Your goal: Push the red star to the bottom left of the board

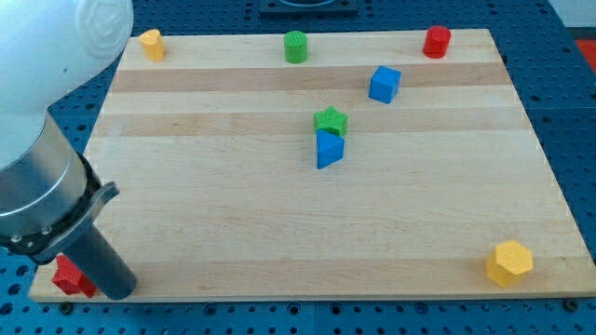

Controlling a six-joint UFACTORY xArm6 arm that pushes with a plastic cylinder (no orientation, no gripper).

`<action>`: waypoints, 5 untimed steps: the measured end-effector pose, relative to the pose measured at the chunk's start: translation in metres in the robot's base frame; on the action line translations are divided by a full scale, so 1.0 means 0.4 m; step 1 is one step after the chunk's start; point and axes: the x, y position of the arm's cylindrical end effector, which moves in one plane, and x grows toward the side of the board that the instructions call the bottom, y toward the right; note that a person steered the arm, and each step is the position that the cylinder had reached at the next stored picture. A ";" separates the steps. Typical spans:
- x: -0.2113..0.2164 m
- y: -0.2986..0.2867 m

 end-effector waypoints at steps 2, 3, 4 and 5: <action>-0.004 -0.081; -0.027 -0.095; -0.032 -0.094; -0.070 0.040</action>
